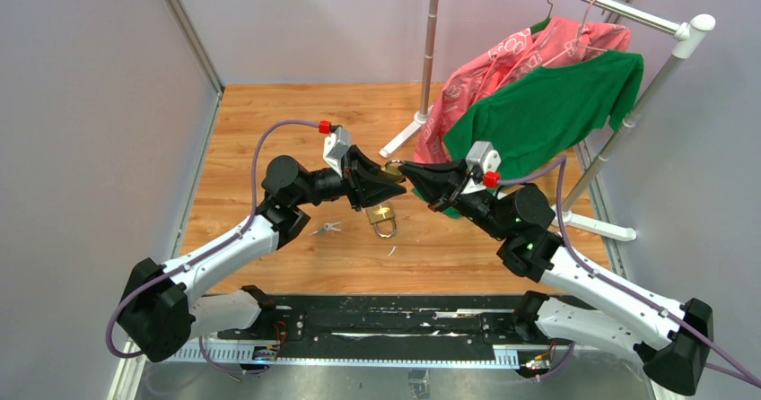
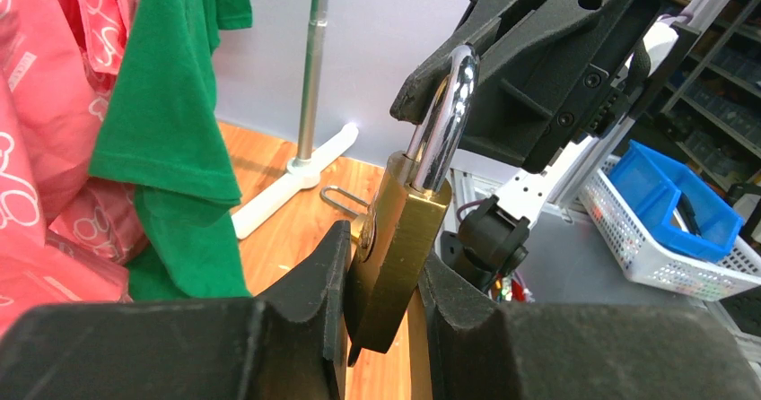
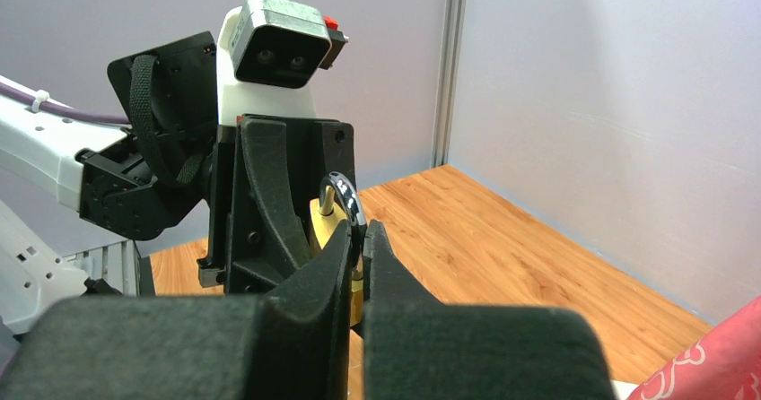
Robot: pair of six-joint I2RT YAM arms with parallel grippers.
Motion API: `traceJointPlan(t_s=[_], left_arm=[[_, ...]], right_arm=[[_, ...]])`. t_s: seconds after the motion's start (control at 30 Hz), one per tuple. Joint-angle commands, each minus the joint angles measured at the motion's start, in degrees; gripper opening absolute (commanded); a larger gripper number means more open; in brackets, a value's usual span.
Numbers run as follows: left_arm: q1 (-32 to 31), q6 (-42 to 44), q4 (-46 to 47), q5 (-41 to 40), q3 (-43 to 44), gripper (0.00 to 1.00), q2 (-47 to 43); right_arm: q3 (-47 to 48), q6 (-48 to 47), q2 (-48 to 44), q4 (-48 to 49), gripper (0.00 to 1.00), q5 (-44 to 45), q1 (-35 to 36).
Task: Lock with the key
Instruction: Lock the lock.
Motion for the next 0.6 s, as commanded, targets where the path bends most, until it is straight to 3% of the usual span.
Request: traceJointPlan(t_s=[0.0,0.37,0.57], left_arm=[[-1.07,-1.74,25.38,-7.77,10.8,0.0,-3.41],[-0.98,-2.41,24.52,-7.42,11.39,0.0,-3.18],[-1.07,-1.86,21.32,-5.78,9.26,0.0,-3.96]], right_arm=[[-12.1,4.57,11.75,-37.7,0.0,-14.09,6.31],[-11.7,4.6,12.6,-38.54,0.0,-11.86,8.29],[-1.46,-0.66,7.62,-48.22,0.0,-8.87,7.3]])
